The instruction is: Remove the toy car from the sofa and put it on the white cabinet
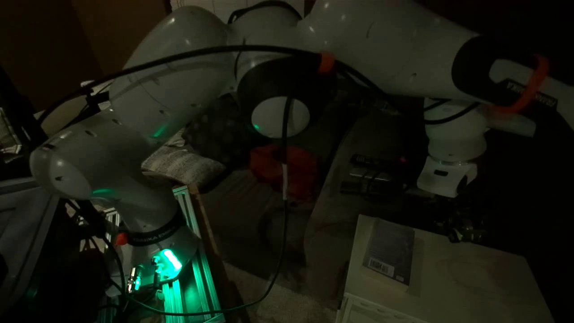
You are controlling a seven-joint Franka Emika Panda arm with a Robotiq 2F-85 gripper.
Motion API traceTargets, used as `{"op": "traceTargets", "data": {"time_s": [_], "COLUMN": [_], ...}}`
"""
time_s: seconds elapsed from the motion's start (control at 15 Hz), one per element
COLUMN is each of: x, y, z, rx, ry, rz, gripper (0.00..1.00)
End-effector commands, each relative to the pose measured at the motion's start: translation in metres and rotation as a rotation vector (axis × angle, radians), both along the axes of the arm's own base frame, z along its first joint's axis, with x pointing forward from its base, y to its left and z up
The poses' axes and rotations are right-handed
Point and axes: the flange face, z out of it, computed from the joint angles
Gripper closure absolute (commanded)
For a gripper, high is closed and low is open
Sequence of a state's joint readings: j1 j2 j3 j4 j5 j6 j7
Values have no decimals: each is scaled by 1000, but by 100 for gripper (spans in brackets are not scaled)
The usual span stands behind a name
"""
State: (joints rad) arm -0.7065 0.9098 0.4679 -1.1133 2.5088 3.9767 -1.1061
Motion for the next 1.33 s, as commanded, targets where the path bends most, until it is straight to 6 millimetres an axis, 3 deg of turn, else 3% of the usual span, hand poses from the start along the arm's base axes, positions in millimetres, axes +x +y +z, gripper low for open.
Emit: {"op": "traceTargets", "data": {"time_s": [0.0, 0.07, 0.27, 0.47, 0.8, 1.27], "x": [1, 1, 17, 18, 2, -5], "y": [-1, 3, -13, -17, -9, -4], "z": [0, -1, -15, -34, -56, -62], "rx": [2, -14, -69, -70, 3, 118], "ry": [-3, -14, -91, -86, 72, 197], "rz": [-4, 6, -68, -128, -197, -233], "gripper": [35, 60, 60, 60, 60, 60]}}
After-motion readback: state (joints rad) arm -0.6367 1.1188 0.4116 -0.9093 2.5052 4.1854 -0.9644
